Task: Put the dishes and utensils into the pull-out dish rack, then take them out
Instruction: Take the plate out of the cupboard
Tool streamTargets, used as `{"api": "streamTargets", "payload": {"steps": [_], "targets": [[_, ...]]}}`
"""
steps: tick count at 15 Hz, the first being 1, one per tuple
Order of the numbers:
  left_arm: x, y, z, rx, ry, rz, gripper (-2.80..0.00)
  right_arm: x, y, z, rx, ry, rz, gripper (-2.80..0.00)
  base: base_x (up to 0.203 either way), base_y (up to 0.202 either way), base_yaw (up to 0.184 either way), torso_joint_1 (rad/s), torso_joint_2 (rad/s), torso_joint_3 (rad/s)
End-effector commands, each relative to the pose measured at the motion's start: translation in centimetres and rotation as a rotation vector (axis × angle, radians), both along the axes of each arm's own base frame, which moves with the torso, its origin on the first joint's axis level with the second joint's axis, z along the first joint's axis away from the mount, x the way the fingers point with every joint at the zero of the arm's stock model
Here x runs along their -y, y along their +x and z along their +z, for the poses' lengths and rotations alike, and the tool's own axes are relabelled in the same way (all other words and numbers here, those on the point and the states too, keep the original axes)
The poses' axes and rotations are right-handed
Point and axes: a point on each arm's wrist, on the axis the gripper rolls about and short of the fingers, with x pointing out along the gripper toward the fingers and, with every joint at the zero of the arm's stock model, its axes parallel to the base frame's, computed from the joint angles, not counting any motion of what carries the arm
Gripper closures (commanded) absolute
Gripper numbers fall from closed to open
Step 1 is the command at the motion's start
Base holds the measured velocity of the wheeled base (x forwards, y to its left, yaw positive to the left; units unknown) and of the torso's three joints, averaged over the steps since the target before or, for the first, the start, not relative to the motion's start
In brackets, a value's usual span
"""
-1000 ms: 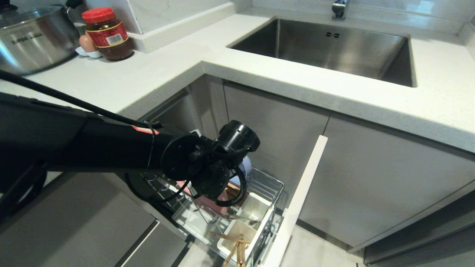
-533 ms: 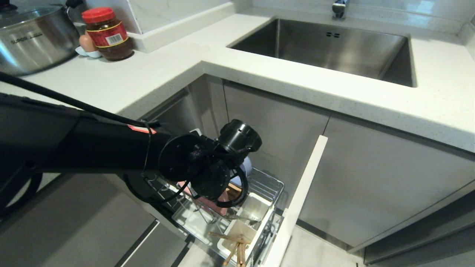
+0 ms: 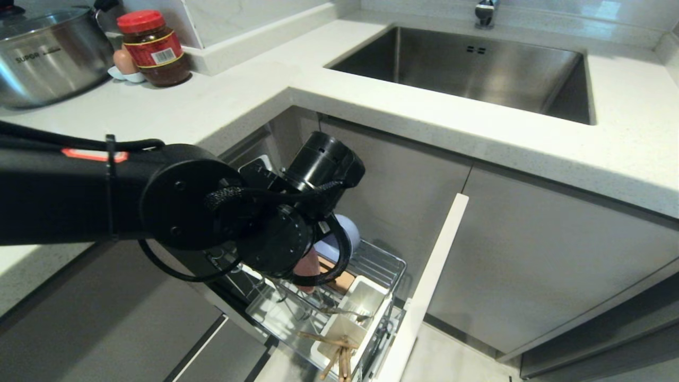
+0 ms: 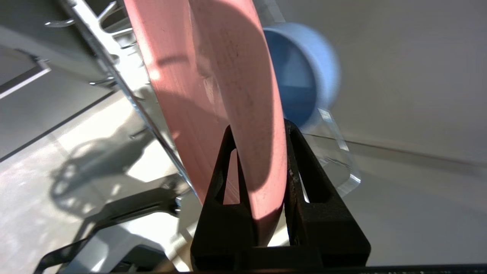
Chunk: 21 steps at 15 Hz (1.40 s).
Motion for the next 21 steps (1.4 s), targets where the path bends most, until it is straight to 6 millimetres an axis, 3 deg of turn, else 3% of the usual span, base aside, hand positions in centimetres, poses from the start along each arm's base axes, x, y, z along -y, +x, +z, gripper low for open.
{"api": "streamTargets", "payload": {"steps": [1, 6, 12, 17, 21], "targets": [[-0.6, -2.0, 2.4, 0.055, -0.057, -0.027, 0.00, 0.0, 0.0, 0.0, 0.003, 0.001, 0.000, 0.00, 0.000, 0.000, 0.000, 0.000, 0.00, 0.000], [-2.7, -6.2, 7.1, 0.162, -0.142, -0.109, 0.00, 0.0, 0.0, 0.0, 0.003, 0.001, 0.000, 0.00, 0.000, 0.000, 0.000, 0.000, 0.00, 0.000], [-6.9, -10.9, 12.8, 0.342, -0.198, -0.161, 0.00, 0.0, 0.0, 0.0, 0.003, 0.001, 0.000, 0.00, 0.000, 0.000, 0.000, 0.000, 0.00, 0.000], [-11.1, -13.2, 16.7, 0.505, -0.238, -0.142, 0.00, 0.0, 0.0, 0.0, 0.003, 0.001, 0.000, 0.00, 0.000, 0.000, 0.000, 0.000, 0.00, 0.000], [-13.5, -13.1, 18.2, 0.563, -0.199, -0.036, 0.00, 0.0, 0.0, 0.0, 0.003, 0.001, 0.000, 0.00, 0.000, 0.000, 0.000, 0.000, 0.00, 0.000]]}}
